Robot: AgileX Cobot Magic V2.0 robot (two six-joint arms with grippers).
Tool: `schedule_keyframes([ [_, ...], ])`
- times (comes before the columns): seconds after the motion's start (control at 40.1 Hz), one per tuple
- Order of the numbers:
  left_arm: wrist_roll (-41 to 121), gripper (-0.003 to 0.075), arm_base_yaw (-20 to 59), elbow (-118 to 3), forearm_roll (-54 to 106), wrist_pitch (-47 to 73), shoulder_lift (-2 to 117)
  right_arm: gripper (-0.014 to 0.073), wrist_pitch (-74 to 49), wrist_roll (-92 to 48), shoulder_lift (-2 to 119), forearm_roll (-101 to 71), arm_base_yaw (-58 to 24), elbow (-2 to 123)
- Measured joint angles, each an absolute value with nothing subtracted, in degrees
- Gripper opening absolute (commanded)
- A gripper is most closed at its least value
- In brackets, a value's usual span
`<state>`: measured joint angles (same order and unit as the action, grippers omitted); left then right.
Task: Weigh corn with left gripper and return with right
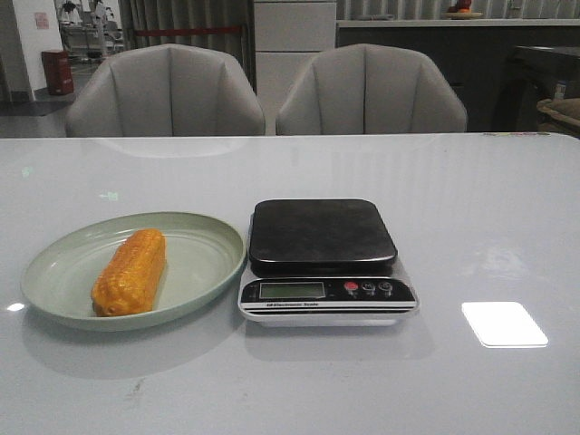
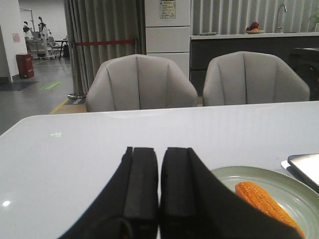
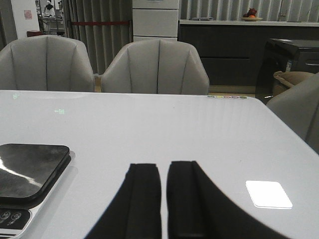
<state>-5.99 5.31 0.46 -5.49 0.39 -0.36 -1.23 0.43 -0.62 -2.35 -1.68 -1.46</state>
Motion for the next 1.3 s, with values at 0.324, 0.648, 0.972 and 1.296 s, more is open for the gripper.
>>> schedule_keyframes([
  [0.324, -6.0, 0.0113, 5.3, 0.5, -5.5, 0.4, -0.4, 0.0209, -1.2, 0.4, -0.6, -2.4, -1.7, -1.5],
  [0.648, -6.0, 0.0113, 5.3, 0.5, -5.5, 0.0, -0.4, 0.0209, -1.2, 0.4, -0.6, -2.4, -1.7, -1.5],
  [0.972, -6.1, 0.0113, 5.3, 0.3, -5.4, -4.6, -0.4, 0.0209, -1.2, 0.4, -0.6, -2.4, -1.7, -1.5],
  [1.296, -7.3, 0.0113, 5.3, -15.0, -3.8, 8.6, 5.0, 0.0209, -1.2, 0.4, -0.6, -2.4, -1.7, -1.5],
])
